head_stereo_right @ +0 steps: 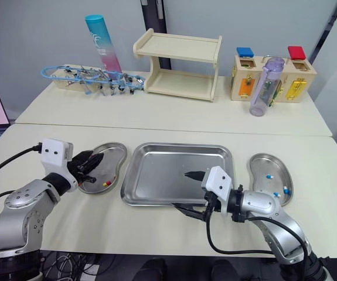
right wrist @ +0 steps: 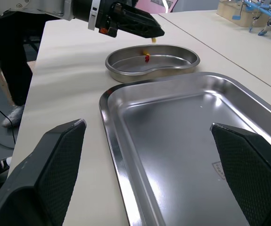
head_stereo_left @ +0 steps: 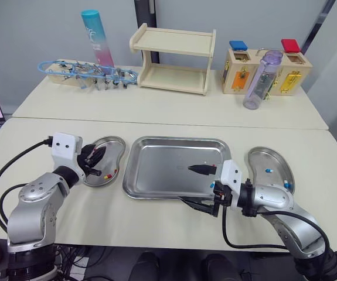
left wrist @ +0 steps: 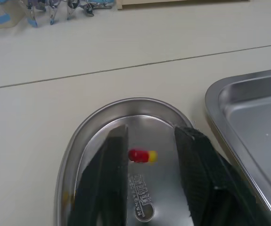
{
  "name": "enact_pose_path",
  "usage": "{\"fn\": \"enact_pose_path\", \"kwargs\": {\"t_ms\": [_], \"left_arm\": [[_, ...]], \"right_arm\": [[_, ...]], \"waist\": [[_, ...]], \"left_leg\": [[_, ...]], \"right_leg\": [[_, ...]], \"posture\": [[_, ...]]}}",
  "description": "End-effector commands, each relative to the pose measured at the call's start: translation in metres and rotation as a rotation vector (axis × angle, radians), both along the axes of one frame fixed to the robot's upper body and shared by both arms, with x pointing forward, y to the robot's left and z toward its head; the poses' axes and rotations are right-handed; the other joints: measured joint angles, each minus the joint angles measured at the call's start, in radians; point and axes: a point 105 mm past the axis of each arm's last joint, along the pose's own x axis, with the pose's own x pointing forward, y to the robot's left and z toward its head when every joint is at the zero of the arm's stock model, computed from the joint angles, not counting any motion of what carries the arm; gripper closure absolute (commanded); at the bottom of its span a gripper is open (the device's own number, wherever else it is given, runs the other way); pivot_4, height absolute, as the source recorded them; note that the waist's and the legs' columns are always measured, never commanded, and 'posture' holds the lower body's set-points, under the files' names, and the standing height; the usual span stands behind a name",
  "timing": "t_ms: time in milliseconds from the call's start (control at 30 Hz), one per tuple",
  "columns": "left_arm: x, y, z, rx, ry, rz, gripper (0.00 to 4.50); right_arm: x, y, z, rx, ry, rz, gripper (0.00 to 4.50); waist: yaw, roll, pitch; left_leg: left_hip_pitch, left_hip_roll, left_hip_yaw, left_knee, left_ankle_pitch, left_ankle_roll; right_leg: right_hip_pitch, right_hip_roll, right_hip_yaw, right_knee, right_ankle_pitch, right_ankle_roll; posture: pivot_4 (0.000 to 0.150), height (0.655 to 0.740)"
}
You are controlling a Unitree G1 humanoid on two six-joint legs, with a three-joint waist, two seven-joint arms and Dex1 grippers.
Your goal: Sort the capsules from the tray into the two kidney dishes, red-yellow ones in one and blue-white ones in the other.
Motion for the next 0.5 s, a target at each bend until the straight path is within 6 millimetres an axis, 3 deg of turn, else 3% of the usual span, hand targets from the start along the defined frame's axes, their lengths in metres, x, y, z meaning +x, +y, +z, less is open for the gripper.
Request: {"fn": "enact_pose_path", "kwargs": {"t_ms": [33,167,200,367,500], "left_arm": [[-0.006,0.004,0.021,0.019,-0.084,0.018,1.49],[-0.010,0.008,0.025,0.023,-0.095,0.025,0.19],[-0.012,0.009,0.026,0.025,-0.095,0.021,0.07],[-0.024,0.023,0.031,0.038,-0.078,-0.023,0.07],[-0.029,0.049,0.036,0.091,-0.059,-0.025,0.07]], "right_arm": [[-0.004,0.002,0.009,0.021,-0.036,0.025,0.00],[-0.004,0.001,0.008,0.021,-0.037,0.023,0.00],[-0.004,0.000,0.009,0.019,-0.041,0.020,0.00],[-0.002,-0.015,0.015,0.012,-0.078,-0.030,0.00],[-0.007,-0.048,0.021,-0.030,-0.085,-0.102,0.00]], "waist": [[0.000,0.000,0.000],[0.001,0.000,0.000],[0.001,0.000,0.000],[0.001,0.000,0.000],[0.006,0.001,0.000]], "left_leg": [[0.000,0.000,0.000,0.000,0.000,0.000],[0.000,0.000,0.000,0.000,0.000,0.000],[0.000,0.000,0.000,0.000,0.000,0.000],[0.000,0.000,0.001,0.000,0.000,0.000],[-0.001,0.000,0.001,0.000,0.000,0.000]], "right_leg": [[0.000,0.000,0.000,0.000,0.000,0.000],[0.000,0.000,0.000,0.000,0.000,0.000],[0.000,0.000,0.000,0.000,0.000,0.000],[-0.001,0.000,0.000,0.000,0.000,0.000],[-0.001,0.000,0.000,-0.001,0.000,0.000]], "posture": [[0.150,0.7400],[0.150,0.7400],[0.150,0.7400],[0.150,0.7400],[0.150,0.7400]]}}
